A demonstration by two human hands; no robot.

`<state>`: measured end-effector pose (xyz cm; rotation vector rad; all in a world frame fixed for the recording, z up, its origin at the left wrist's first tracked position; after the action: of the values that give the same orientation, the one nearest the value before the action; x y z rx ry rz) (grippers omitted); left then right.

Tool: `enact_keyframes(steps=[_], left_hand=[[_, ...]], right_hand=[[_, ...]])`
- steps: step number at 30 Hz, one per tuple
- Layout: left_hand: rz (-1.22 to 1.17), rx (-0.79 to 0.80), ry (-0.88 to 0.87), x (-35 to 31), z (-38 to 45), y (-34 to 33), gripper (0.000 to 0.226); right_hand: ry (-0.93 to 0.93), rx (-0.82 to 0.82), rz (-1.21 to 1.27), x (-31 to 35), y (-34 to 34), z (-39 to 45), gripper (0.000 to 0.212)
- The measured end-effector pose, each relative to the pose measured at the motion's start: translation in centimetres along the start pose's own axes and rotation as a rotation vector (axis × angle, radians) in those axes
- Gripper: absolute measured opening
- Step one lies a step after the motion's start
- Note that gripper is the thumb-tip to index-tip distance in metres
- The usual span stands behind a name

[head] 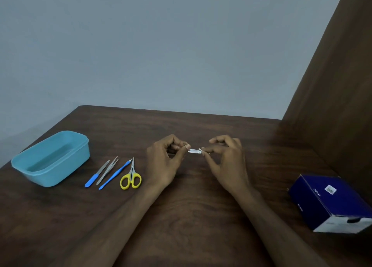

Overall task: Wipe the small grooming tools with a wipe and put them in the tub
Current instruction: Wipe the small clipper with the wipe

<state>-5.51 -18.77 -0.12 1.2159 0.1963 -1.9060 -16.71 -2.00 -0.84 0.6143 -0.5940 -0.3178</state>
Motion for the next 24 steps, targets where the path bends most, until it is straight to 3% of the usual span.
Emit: enact_keyframes(steps=[6,11,17,24], left_hand=[[-0.056,0.045,0.010,0.3,0.1,0.0,0.007],[-0.245,0.073,0.086,1.0,0.5,0.0,0.006],[-0.375,0.235,0.119,1.3,0.6,-0.4,0.011],[-0.460,0.219,0.161,1.8,0.9,-0.5,0.006]], right_hand=[[-0.171,0.173,0.509,1.6,-0.7,0.1,0.005],[-0.317,0.251,0.815,1.1,0.2,0.3,0.006],[-0.307,0.260,0.852,0.9,0.0,0.4,0.008],[-0.208,0.272,0.856,0.5,0.3,-0.1,0.005]])
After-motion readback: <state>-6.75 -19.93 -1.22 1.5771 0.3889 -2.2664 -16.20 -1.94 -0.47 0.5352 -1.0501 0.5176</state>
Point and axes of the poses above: each hand's wrist, its own z-axis towards the middle knuckle, its own y-axis out of the back of the hand, x = y × z, the point moved 2 cm from there along z, towards the middle knuckle, and after that the axes turned 2 degrees about x, right-handed, at the moved point
